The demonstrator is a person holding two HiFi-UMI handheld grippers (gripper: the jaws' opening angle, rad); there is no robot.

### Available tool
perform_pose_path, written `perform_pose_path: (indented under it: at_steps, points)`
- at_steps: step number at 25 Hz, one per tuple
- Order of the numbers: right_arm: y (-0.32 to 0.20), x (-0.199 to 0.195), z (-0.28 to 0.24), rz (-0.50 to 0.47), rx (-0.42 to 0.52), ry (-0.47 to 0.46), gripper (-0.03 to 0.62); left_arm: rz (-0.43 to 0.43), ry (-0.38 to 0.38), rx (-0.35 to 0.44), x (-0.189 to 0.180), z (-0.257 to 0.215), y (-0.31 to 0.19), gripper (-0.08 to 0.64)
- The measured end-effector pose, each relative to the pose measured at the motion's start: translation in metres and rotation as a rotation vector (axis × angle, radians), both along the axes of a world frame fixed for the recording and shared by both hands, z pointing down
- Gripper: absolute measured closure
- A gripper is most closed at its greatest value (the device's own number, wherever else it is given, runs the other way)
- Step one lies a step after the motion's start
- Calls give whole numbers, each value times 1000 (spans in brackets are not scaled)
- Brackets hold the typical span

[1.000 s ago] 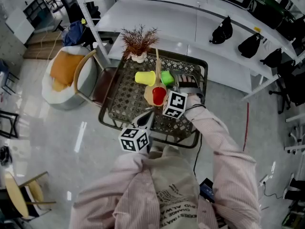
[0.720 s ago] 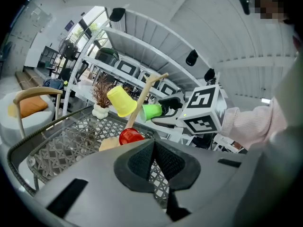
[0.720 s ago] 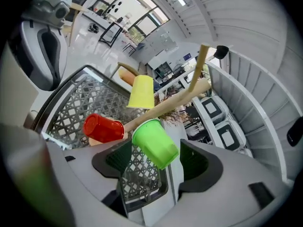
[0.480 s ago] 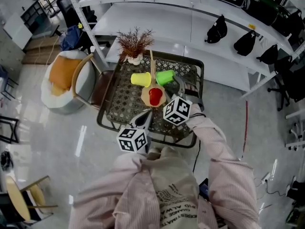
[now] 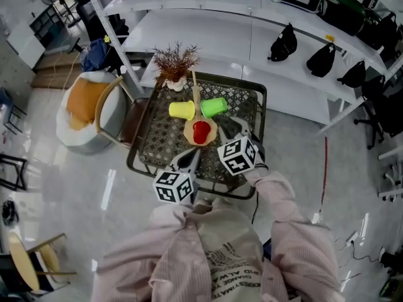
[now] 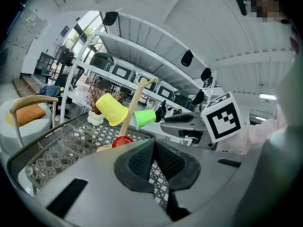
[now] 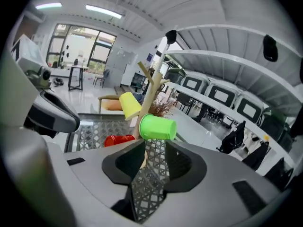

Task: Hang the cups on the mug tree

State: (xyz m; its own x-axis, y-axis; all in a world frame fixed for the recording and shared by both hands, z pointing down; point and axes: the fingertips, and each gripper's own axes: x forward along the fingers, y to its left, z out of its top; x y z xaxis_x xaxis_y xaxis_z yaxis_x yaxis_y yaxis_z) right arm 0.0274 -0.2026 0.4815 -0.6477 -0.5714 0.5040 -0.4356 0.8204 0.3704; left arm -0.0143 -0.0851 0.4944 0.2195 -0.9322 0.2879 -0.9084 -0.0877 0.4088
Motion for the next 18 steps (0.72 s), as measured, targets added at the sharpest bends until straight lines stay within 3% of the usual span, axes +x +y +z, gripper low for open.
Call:
perform_pose_path:
  at_steps: [10, 18]
  points:
    - [19, 11, -15, 4, -230, -230, 571, -22, -54, 57, 4, -31, -2, 561]
    - [34, 16, -39, -63, -365, -410, 591, -65, -87, 99, -5, -53, 5, 561]
